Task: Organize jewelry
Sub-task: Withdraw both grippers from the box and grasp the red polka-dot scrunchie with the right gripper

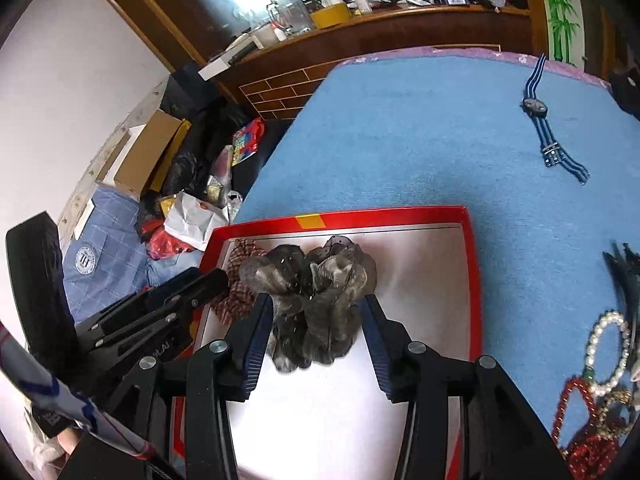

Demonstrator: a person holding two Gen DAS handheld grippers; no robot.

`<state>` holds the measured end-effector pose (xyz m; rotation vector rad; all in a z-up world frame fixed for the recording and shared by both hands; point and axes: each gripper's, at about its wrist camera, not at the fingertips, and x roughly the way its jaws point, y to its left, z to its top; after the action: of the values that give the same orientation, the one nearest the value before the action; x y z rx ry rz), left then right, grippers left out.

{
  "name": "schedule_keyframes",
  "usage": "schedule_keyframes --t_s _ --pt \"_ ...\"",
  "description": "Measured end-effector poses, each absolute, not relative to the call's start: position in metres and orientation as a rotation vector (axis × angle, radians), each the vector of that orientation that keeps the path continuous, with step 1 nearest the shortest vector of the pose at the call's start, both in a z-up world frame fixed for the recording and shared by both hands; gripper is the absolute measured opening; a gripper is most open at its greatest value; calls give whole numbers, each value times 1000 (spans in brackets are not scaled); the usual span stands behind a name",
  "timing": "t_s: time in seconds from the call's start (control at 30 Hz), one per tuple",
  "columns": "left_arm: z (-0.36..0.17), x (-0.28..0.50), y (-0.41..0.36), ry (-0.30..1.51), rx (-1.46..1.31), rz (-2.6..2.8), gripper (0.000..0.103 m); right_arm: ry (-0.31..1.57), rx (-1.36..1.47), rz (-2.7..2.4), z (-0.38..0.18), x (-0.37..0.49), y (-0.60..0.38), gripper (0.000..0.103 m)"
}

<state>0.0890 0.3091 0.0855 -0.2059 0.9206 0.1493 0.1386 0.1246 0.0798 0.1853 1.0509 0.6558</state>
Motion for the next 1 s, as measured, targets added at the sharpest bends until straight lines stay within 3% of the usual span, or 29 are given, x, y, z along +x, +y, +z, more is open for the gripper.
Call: schedule_keyframes --t_s 0.23,0.6,0.8,1.0 --pt "101 65 268 894 -182 91 33 1037 233 670 82 104 70 50" --pt "95 51 136 929 -115 -143 33 979 341 478 92 63 -83 49" --pt "79 48 75 975 -75 -219 33 1032 374 372 66 54 -141 49" --pt "72 45 61 1003 -62 -230 33 1114 375 344 30 64 -142 49"
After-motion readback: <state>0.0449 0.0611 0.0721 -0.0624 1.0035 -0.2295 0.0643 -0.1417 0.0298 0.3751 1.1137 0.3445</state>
